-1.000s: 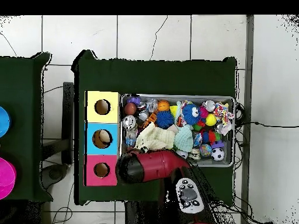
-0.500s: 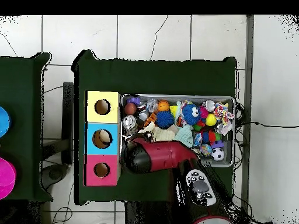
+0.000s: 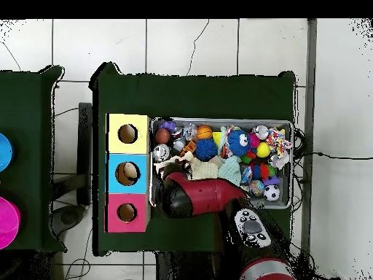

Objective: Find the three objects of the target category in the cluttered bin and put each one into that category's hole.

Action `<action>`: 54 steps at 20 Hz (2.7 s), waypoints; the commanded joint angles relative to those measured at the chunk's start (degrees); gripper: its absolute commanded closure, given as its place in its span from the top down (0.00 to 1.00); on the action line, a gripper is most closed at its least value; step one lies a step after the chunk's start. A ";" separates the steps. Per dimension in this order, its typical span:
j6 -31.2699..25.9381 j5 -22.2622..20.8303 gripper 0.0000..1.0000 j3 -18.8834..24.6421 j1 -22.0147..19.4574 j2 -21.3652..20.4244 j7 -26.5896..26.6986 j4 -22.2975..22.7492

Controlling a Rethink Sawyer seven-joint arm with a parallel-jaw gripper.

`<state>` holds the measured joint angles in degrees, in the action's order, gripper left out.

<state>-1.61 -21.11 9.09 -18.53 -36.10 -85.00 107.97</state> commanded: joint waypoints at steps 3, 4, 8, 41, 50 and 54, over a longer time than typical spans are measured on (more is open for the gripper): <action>0.21 -1.60 1.00 1.66 -0.39 2.15 -6.67 -1.06; 0.08 -1.50 1.00 1.58 -0.31 2.13 -6.72 -1.07; -0.89 -0.97 1.00 1.27 0.04 1.92 -6.75 -1.21; -26.17 -6.92 1.00 27.19 -18.62 -1.61 16.37 -6.06; -34.92 -10.37 1.00 36.63 -23.73 -0.51 24.58 -6.47; -37.84 -13.21 1.00 38.66 -24.91 0.45 28.15 -7.64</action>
<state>-29.30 -28.84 39.32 -41.36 -39.36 -81.17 104.96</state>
